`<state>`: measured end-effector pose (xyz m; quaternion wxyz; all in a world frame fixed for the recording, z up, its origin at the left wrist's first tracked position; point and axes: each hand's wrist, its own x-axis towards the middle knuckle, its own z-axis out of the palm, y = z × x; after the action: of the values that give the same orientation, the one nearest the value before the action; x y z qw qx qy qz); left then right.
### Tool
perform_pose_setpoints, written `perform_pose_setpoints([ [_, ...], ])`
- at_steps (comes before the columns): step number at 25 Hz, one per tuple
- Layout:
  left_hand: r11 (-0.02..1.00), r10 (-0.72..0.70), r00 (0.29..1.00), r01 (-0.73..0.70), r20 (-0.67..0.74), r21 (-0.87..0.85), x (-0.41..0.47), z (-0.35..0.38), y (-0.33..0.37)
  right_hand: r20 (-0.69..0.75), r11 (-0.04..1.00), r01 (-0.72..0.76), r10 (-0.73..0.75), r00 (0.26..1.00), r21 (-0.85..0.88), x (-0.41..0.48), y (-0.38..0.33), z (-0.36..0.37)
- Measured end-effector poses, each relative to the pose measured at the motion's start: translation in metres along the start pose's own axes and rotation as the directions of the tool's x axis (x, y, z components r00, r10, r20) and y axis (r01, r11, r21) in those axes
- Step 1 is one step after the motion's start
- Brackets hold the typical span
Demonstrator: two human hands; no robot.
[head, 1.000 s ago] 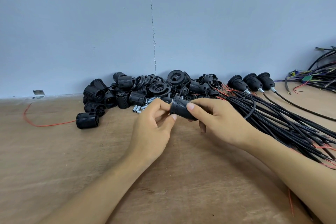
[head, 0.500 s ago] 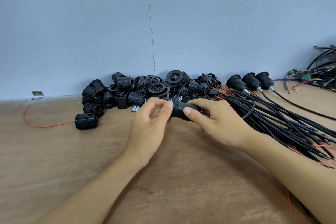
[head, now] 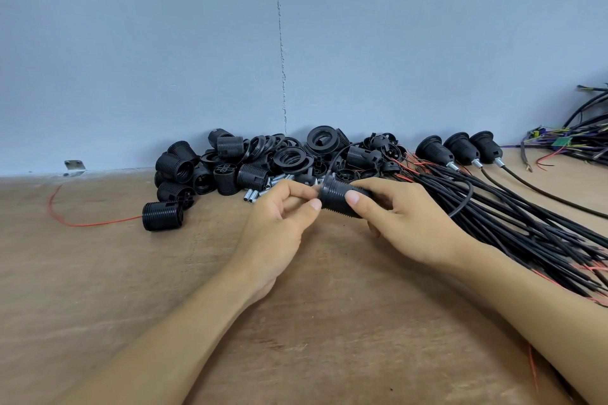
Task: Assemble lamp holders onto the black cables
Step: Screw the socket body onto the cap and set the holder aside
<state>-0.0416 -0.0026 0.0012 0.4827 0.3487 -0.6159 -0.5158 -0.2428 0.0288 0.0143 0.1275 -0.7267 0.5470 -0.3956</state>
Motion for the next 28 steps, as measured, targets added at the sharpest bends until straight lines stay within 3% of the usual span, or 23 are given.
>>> perform_pose_setpoints([
  [8,0.984,0.079,0.997,-0.078,-0.002,0.159,-0.0018,-0.0008,0.0006,0.002,0.999,-0.004,0.004,1.000,0.033,0.0000,0.0006,0.0001],
  [14,0.993,0.059,0.998,-0.060,0.013,0.097,-0.0025,0.0019,-0.0003,-0.005,1.000,0.024,-0.024,1.000,-0.016,-0.0001,0.0021,0.0012],
  [28,0.998,0.034,0.979,-0.023,-0.200,0.058,0.0002,0.0055,-0.0066,-0.077,0.990,0.053,-0.064,0.995,-0.131,-0.0009,0.0007,0.0045],
])
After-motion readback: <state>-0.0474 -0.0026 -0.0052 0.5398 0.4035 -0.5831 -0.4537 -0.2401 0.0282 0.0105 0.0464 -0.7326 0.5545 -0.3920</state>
